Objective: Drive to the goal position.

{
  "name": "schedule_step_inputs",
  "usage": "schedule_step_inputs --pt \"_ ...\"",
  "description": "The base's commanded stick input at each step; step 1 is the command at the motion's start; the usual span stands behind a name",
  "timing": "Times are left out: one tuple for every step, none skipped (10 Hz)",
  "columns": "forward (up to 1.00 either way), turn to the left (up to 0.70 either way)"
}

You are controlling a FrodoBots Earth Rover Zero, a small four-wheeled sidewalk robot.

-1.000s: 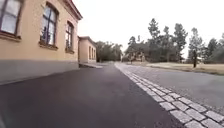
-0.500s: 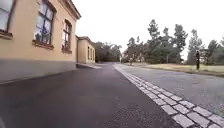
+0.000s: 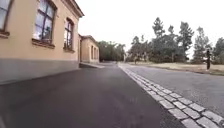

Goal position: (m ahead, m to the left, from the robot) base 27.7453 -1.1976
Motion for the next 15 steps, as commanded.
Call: schedule_step_inputs --pt "0.70 0.00" --pt "0.70 0.00" --pt "0.70 0.00" --pt "0.70 0.00" --pt "0.70 0.00" --pt "0.70 0.00" --pt "0.70 0.00" --pt "0.70 0.00" --pt "0.70 0.00" --pt "0.70 0.00" --pt "0.70 0.00" --pt "0.70 0.00" --pt "0.70 0.00" --pt "0.70 0.00" --pt "0.70 0.00"
